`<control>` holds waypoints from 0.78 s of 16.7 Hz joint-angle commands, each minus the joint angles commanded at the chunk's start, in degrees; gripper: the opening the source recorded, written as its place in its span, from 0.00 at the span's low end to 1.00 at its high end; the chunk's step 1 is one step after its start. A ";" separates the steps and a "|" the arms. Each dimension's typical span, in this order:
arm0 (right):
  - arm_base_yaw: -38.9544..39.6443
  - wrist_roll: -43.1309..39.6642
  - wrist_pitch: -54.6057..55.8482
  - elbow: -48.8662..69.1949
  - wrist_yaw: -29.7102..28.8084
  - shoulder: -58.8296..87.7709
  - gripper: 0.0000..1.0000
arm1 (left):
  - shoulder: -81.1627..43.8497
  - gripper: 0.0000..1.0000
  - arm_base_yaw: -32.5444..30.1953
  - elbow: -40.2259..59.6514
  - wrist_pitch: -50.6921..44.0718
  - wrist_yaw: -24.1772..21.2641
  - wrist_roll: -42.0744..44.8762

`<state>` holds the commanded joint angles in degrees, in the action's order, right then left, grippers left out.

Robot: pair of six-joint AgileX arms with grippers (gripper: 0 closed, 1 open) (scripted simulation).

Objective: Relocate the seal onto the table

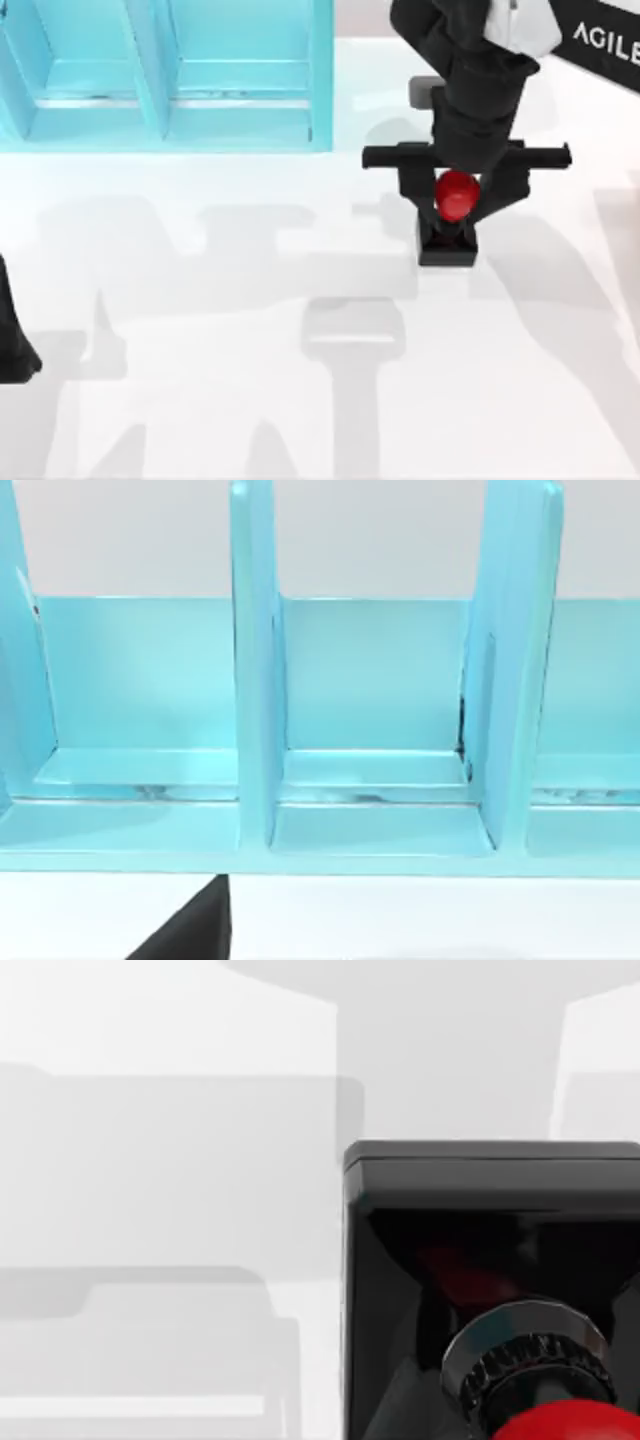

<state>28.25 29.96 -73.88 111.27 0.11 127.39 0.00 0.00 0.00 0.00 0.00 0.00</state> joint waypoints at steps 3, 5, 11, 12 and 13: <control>0.20 -0.10 2.16 -1.73 -0.06 0.35 0.00 | 0.00 1.00 0.00 0.00 0.00 0.00 0.00; 0.30 -0.11 4.98 -4.01 -0.10 0.74 0.00 | 0.00 1.00 0.00 0.00 0.00 0.00 0.00; 0.32 0.08 9.44 -7.66 -0.17 1.54 0.00 | 0.00 1.00 0.00 0.00 0.00 0.00 0.00; 0.32 0.08 9.44 -7.66 -0.17 1.54 0.00 | 0.00 1.00 0.00 0.00 0.00 0.00 0.00; 0.32 0.08 9.44 -7.66 -0.17 1.54 0.08 | 0.00 1.00 0.00 0.00 0.00 0.00 0.00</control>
<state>28.57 30.03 -64.44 103.61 -0.05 128.93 0.00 0.00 0.00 0.00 0.00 0.00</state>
